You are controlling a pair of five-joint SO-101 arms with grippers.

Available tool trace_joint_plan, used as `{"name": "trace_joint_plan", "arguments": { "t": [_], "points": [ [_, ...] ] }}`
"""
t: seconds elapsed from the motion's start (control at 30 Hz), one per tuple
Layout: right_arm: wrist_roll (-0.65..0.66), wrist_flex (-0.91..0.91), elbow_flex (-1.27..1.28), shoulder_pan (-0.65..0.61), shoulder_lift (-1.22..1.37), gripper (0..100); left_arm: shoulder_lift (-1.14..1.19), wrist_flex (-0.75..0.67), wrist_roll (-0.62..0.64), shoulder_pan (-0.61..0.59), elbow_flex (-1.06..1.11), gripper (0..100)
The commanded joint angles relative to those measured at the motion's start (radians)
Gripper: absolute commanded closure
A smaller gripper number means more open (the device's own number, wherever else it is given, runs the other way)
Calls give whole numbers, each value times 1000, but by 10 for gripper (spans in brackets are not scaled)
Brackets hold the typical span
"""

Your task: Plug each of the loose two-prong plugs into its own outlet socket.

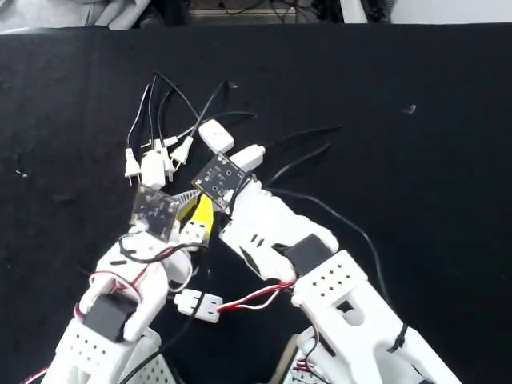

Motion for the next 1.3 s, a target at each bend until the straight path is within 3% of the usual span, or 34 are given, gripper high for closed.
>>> {"name": "trace_joint_plan", "arguments": {
  "t": [0.0, 0.43, 0.93, 1.27],
  "points": [
    [-3, 5, -13, 9, -33, 988, 120, -84, -12, 8, -15, 970],
    [-6, 43, -53, 17, -35, 988, 206, -107, -6, -68, -39, 970],
    [-11, 46, -79, 15, -39, 988, 213, -150, -6, -65, -7, 970],
    [-12, 123, -47, 11, -245, 988, 213, -150, 8, -64, -7, 970]
  ]
}}
